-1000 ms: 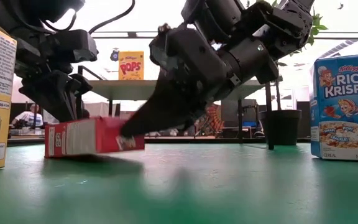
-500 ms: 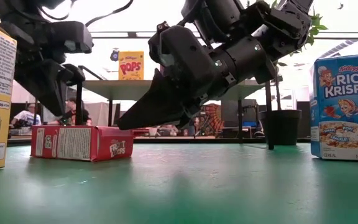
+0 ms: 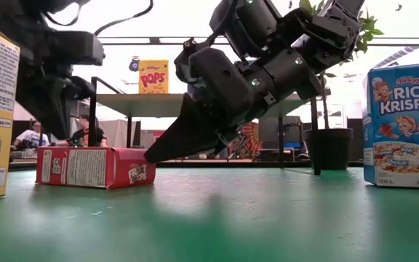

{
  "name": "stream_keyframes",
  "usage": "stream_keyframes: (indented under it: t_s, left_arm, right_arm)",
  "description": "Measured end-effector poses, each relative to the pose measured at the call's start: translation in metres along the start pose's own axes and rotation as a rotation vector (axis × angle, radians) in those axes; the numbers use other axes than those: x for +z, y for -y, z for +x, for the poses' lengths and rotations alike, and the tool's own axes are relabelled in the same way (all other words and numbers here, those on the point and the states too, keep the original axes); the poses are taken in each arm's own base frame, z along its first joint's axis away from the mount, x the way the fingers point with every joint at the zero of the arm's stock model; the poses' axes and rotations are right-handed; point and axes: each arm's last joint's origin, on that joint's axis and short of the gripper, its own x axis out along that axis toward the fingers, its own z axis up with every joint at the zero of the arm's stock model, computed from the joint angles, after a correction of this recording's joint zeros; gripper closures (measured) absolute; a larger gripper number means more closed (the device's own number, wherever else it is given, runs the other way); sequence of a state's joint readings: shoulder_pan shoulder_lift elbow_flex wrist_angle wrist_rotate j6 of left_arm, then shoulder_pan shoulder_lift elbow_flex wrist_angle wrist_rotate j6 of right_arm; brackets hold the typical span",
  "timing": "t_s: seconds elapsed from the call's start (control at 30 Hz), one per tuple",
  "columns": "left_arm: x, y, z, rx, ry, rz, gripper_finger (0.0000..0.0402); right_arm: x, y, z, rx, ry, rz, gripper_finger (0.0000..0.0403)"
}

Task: Stack cereal on shelf
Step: Put the top red cereal box on the shelf aligned with the other red cereal box

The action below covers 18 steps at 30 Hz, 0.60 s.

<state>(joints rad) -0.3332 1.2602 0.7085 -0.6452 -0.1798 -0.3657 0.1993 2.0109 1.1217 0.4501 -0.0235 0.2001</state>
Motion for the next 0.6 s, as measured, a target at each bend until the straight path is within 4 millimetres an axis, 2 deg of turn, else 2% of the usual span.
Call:
stream_keyframes:
  t_s: [0.27, 0.6]
  left_arm:
    - [-0.005, 0.000, 0.012, -0.012, 0.043, -0.053, 0.0402]
    - [-0.010, -0.002, 0.016, 0.020, 0.060, -0.099, 0.0402]
  right_arm:
    - [-0.001, 0.001, 0.000, -0.002, -0.008, -0.002, 0.0394]
    - [-0.003, 0.007, -0.001, -0.013, -0.012, 0.005, 0.0394]
